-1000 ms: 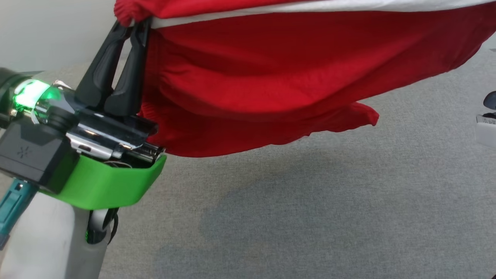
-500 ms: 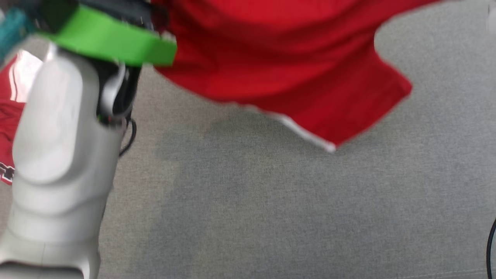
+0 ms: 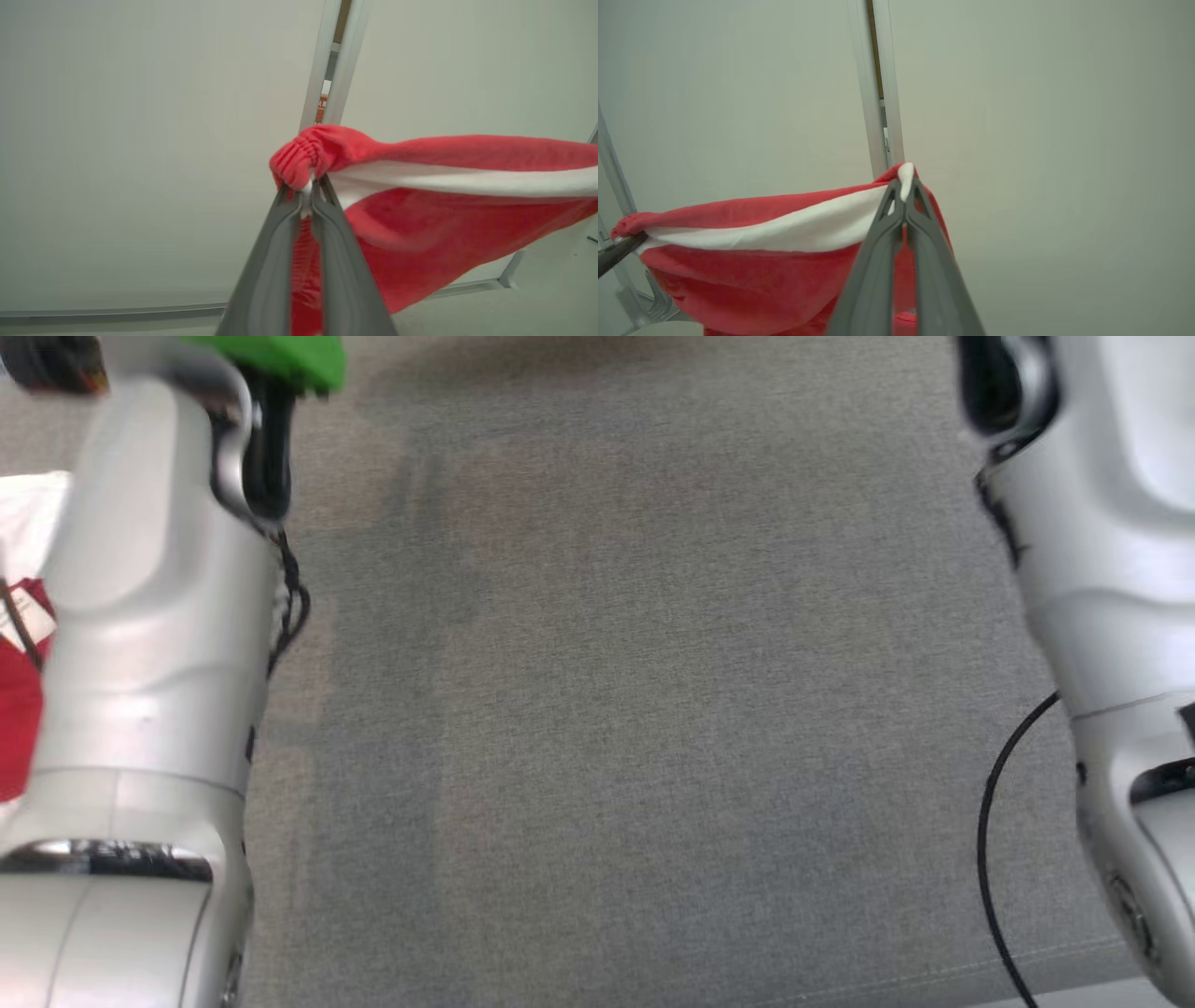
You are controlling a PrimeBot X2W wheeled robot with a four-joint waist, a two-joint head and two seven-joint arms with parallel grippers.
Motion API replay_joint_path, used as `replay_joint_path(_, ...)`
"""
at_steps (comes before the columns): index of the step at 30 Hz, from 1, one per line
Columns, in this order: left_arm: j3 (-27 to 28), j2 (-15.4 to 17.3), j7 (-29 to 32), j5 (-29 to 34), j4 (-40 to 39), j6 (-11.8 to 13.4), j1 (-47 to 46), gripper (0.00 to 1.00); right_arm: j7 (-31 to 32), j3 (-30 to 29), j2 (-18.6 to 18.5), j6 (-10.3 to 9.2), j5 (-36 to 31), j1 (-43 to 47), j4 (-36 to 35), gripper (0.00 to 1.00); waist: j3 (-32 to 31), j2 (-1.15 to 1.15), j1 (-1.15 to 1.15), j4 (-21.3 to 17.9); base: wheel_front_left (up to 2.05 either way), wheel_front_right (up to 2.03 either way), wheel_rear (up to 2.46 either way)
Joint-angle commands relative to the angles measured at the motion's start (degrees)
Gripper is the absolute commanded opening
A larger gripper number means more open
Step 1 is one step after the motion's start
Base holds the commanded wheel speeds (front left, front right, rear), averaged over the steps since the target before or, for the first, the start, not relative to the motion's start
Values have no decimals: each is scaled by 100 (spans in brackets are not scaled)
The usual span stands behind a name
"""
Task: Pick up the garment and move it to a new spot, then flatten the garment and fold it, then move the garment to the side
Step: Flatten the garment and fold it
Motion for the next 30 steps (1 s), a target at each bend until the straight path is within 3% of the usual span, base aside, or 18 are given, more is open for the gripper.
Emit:
replay_joint_path(1, 29, -17, -24, 84, 221, 23, 254, 0, -78, 141, 61, -1, 70, 171, 318, 0, 29, 0, 0, -49, 0, 0, 0)
replay_joint_path(7, -3, -137, -25, 82, 1138, 97, 1103, 0, -275, 732, 284, 0, 421, 844, 1498, 0, 50, 0, 0, 44, 0, 0, 0)
replay_joint_path(11, -238, -165, -25, 29, 1223, 47, 1560, 0, -330, 901, 310, 0, 776, 1411, 1683, 0, 47, 0, 0, 125, 0, 0, 0)
replay_joint_path(16, -713, -159, -17, -44, 477, -27, 2356, 0, -342, 712, 41, 0, 969, 2497, 767, 0, -99, 0, 0, 256, 0, 0, 0)
replay_joint_path(22, -1102, -157, -18, 159, -561, -75, 3778, 0, -343, 76, -249, 0, 739, 4377, -886, 0, -510, 0, 0, 331, 0, 0, 0)
replay_joint_path(30, -1408, 74, 49, 242, -1930, -60, 5392, 0, -344, -634, -142, 0, 208, 6760, -2919, 0, -1011, 0, 0, 327, 0, 0, 0)
